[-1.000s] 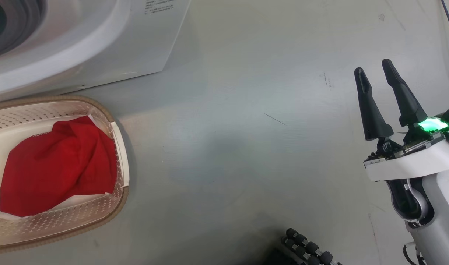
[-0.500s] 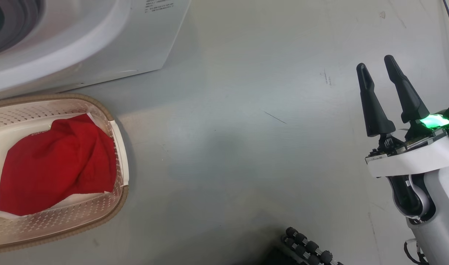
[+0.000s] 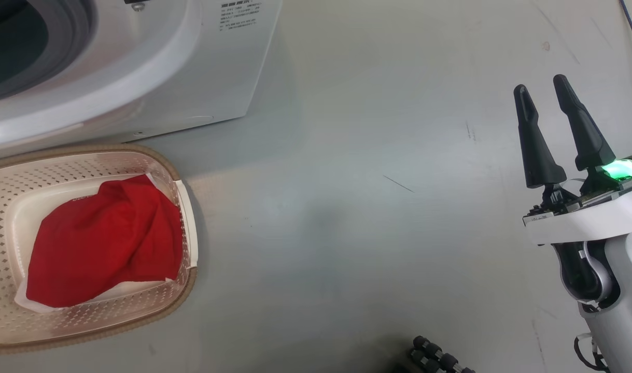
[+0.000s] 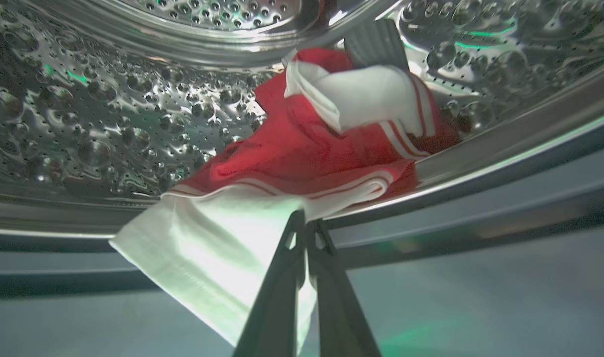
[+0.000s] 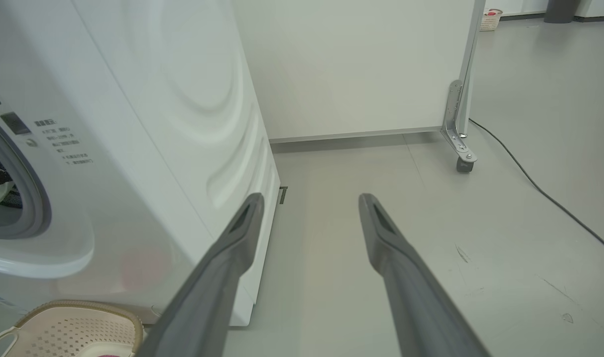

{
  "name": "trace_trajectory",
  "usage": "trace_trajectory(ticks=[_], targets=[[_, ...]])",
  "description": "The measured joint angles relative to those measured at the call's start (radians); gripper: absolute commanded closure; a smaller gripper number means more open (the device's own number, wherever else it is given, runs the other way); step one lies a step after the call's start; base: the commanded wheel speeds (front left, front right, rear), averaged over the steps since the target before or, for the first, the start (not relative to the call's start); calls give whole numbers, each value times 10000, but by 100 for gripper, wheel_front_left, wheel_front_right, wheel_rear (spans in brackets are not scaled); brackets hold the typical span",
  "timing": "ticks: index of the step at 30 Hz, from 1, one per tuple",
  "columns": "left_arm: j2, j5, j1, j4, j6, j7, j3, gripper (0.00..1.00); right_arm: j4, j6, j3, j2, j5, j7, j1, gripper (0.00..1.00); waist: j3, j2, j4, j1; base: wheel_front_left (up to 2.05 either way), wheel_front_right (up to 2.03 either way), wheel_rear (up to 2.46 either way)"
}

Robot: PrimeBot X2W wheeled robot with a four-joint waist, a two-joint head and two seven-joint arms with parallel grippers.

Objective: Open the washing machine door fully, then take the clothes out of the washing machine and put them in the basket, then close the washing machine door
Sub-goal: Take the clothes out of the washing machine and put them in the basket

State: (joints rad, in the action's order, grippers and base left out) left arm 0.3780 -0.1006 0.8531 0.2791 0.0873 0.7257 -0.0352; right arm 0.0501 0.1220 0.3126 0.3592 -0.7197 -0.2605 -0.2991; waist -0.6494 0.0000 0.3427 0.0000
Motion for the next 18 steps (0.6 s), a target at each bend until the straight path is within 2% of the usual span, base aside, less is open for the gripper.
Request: trace_trajectory(ticks=[9, 14, 18], targets=[[-522, 669, -416, 924, -362, -2537, -295, 100, -54, 0, -109, 130, 372, 2, 29, 0, 738, 0, -430, 0, 0, 0, 0], [-1229, 991, -1094, 360, -403, -3193, -439, 100, -148, 0, -196, 203, 545, 0, 290, 0, 1290, 0, -743, 0, 0, 0, 0], [-1354, 1068, -1846, 318, -454, -3927, -665, 100, -236, 0, -196, 207, 717, 0, 648, 0, 1787, 0, -1023, 0, 0, 0, 0]])
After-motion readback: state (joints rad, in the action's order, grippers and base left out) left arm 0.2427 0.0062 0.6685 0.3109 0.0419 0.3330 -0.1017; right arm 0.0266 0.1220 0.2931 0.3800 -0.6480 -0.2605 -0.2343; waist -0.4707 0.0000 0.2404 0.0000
